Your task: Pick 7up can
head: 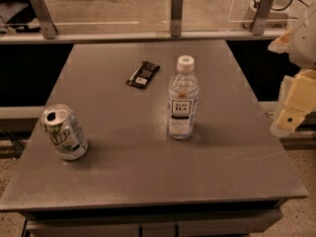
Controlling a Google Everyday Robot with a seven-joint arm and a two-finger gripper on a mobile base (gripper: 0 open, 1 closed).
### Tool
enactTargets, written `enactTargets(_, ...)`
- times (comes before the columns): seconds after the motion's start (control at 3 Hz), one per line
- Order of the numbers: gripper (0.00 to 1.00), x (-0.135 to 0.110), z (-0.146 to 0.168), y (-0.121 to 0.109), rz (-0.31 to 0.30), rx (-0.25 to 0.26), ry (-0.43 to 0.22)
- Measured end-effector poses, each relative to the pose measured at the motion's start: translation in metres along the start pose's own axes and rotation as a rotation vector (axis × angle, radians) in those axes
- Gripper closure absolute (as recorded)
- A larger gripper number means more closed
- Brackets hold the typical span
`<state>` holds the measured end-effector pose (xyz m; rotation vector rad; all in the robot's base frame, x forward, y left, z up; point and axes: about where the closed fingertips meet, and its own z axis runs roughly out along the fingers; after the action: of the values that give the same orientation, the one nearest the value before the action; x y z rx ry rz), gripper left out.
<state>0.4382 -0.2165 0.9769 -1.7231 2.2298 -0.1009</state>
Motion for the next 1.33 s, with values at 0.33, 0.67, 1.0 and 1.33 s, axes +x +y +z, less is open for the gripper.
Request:
enactTargets(0.33, 0.00, 0.000, 0.000, 0.000, 0.000, 0.000, 0.000)
enactTargets(0.67, 0.00, -0.037, -0.005, 0.002, -0.089, -0.008, -0.044)
enactTargets(1.0, 0.00, -0.091, -0.028, 0.007, -0.220, 0.011, -0.096)
enactTargets(1.33, 0.00, -0.150, -0.038, 0.023, -0.358, 0.012, -0.101)
